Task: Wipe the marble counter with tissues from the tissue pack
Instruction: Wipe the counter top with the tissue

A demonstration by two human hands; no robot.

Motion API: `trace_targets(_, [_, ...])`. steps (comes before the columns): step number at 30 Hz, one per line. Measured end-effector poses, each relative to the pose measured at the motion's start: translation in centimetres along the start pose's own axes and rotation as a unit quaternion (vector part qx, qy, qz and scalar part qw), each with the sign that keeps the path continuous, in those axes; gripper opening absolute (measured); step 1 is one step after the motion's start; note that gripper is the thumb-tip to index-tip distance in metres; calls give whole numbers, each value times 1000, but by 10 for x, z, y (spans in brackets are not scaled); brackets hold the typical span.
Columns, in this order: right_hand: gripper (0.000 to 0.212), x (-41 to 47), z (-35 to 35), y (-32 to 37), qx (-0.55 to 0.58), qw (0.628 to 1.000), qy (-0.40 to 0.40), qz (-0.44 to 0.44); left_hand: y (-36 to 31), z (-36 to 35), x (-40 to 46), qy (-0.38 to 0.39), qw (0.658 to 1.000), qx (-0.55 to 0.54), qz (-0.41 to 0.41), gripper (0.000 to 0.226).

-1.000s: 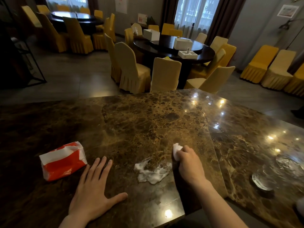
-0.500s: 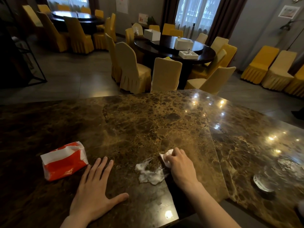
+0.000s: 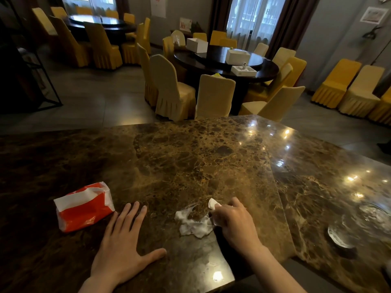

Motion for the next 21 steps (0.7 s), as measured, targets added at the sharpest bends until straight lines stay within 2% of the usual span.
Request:
trace_targets(2, [15,3,10,-24,21,999,-16,-33,0,0,0,-1,1000,-1,0,127])
trace_targets(6, [19,16,34,-75,13,983,-103,-153,-1,0,0,-6,1000,-2,-4,127])
trace_targets(9, [11,5,17,-32,31,992,-86,-89,0,0,0,-15,1000,-2,-6,126])
trace_targets(11, [13,-9,-3,4,28,999,-42,-6,0,-1,0,-15,1000,-1,-8,126])
trace_targets(13, [16,-10,-12,11,16,999,-12,29,0,-1,0,-10,1000,-1,-7,126])
trace_targets(15, [22,0,-4,-12,8,1000,-25,-15,0,0,0,-12,1000,-4,-7,126])
trace_targets(18, [31,2,12,-43,8,990,-85,-112,0,0,0,-16,1000,-7,-7,126])
trace_targets(21, [26,-7,4,-22,19,994,-65,-90,0,0,0,-21,1000,-4,-9,126])
Point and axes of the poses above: each hand's wrist, its own x-axis towards the middle knuckle, its own z-axis out of the back of the hand, y = z × x, the point moved 10 cm from there along x, towards the middle knuckle, and after that the axes turned 15 degrees about -z, right-handed, at the moved point
